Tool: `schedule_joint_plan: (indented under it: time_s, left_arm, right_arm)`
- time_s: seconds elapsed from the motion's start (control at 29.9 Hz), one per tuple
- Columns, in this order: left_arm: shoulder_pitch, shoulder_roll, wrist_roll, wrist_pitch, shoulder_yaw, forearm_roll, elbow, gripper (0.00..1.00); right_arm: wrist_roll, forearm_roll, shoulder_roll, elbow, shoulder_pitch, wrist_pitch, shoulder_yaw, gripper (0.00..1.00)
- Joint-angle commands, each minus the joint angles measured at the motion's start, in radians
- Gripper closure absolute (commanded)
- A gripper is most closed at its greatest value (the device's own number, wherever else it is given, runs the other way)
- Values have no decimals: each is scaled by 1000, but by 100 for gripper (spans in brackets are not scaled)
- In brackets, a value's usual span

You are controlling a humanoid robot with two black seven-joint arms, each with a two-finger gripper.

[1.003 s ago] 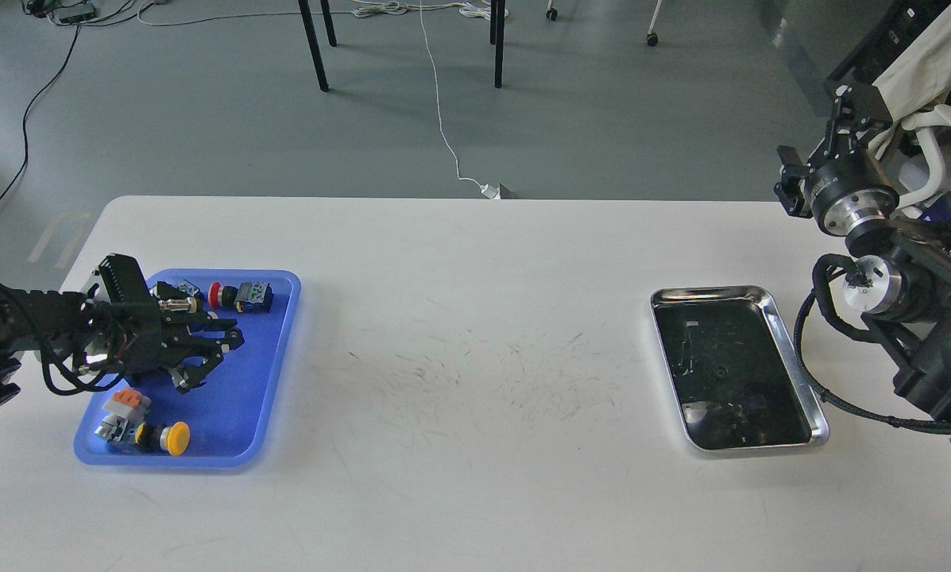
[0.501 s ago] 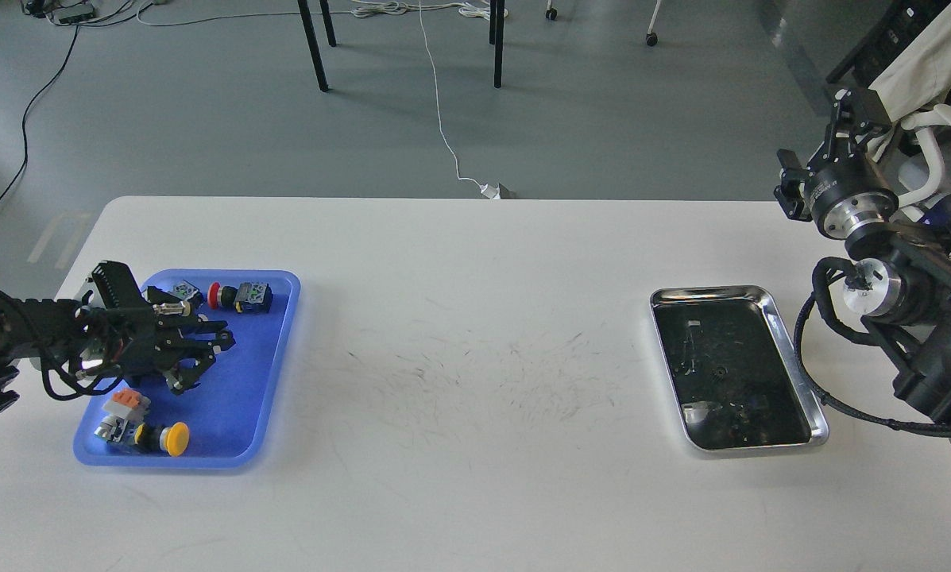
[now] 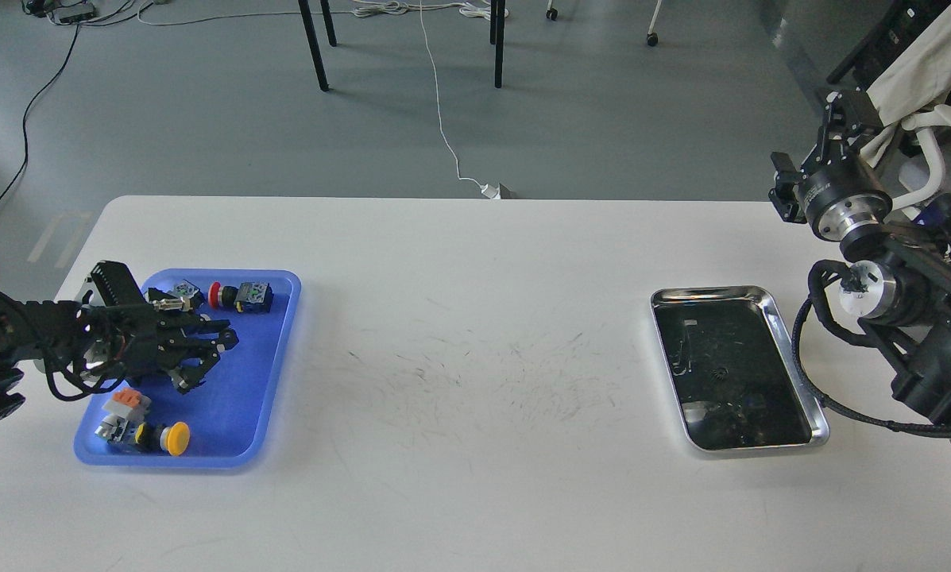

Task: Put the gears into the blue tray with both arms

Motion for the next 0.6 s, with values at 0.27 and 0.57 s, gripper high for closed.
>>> schedule_joint_plan:
  time_s: [0.27,0.57]
  left_arm:
    - [3,9,0,0,0,-2,0,71]
    - [1,10,0,-2,-8,-12,1,60]
  right_arm:
    - [2,0,0,0,-1,0,-2,1]
    - [2,0,2,2,-1,-2,-2,1]
